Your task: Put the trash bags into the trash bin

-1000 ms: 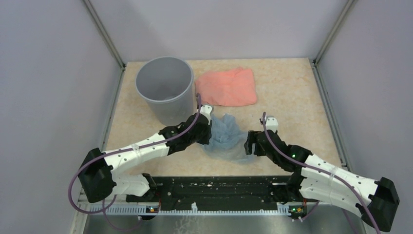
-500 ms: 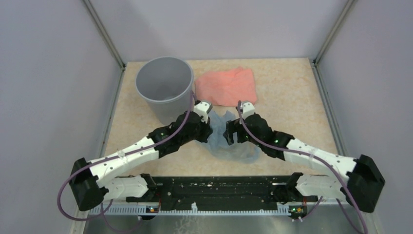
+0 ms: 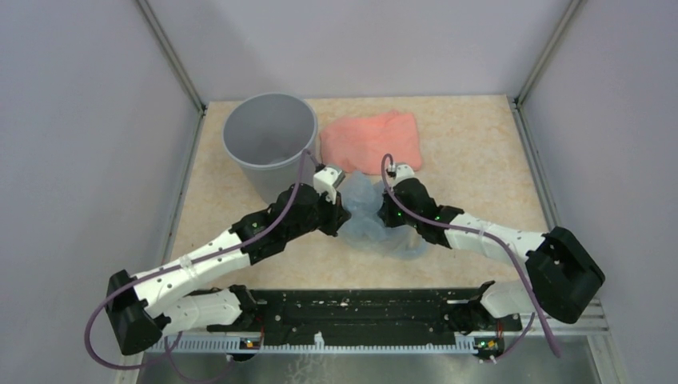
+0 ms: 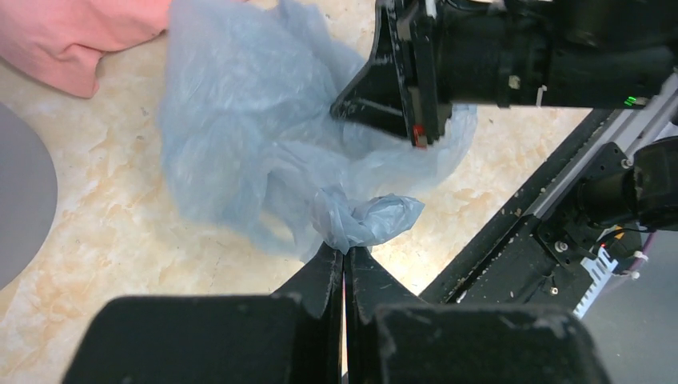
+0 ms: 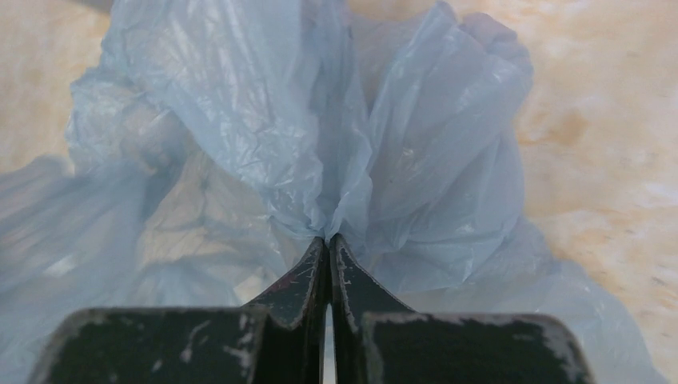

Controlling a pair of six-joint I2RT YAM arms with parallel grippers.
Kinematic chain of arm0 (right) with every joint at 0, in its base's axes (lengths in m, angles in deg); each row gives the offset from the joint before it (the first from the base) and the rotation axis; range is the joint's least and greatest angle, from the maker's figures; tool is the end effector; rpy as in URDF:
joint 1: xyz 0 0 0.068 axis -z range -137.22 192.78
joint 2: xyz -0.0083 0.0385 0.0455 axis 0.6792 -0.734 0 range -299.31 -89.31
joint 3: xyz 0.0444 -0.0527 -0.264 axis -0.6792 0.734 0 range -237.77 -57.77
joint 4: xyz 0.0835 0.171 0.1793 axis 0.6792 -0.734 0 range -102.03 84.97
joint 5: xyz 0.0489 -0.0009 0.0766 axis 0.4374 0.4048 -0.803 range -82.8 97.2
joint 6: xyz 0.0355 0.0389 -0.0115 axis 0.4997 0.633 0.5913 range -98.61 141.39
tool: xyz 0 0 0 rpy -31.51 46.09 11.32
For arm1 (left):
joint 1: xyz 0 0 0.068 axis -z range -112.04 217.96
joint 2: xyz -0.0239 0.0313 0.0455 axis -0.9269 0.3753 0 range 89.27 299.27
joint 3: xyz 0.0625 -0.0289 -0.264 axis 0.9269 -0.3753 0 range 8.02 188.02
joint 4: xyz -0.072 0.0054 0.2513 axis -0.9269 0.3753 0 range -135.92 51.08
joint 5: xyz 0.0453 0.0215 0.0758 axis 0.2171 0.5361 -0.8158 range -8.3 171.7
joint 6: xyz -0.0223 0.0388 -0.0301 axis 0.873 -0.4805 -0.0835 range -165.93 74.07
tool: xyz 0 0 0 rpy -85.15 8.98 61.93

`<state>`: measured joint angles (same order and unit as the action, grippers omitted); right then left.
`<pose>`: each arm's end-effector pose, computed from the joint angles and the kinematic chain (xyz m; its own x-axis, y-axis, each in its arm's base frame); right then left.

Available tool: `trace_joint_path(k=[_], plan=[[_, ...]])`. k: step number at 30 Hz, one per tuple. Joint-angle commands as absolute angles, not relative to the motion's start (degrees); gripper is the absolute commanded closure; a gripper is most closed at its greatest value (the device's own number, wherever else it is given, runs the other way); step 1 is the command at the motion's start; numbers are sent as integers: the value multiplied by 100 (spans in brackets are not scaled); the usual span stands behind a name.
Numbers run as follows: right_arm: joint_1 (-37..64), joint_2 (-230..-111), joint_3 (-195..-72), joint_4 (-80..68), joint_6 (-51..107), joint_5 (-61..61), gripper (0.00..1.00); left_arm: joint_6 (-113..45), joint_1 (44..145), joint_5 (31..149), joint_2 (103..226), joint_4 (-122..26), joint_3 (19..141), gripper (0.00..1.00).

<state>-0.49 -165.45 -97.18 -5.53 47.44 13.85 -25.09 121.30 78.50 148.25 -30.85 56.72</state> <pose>0.2039 0.1862 0.2053 -0.6651 -0.0272 -0.7463 -0.3580 0.8886 0.2867 0.1417 -0.1871 0.3081 -0.5131 0.0943 -0.8531 0.6294 0.7171 -0.2993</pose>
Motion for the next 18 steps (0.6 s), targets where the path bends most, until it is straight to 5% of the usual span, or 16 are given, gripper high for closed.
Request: trace_joint_path(k=[1, 7, 14, 18], plan=[[200, -16329, -10165, -1437, 4879, 2710, 100, -2490, 12148, 7784, 14242, -2907, 5913, 100], [339, -15970, -10444, -2156, 4640, 3598, 100, -2214, 12140, 7126, 13897, -2405, 5852, 100], [406, -15876, -10637, -2269, 4247, 3497, 100, -2143, 12140, 7707, 14001, -2674, 5581, 100], [344, -15378, -10653, -2145, 3836, 2603, 61, -1484, 12140, 7693, 14254, -2766, 5613, 100]])
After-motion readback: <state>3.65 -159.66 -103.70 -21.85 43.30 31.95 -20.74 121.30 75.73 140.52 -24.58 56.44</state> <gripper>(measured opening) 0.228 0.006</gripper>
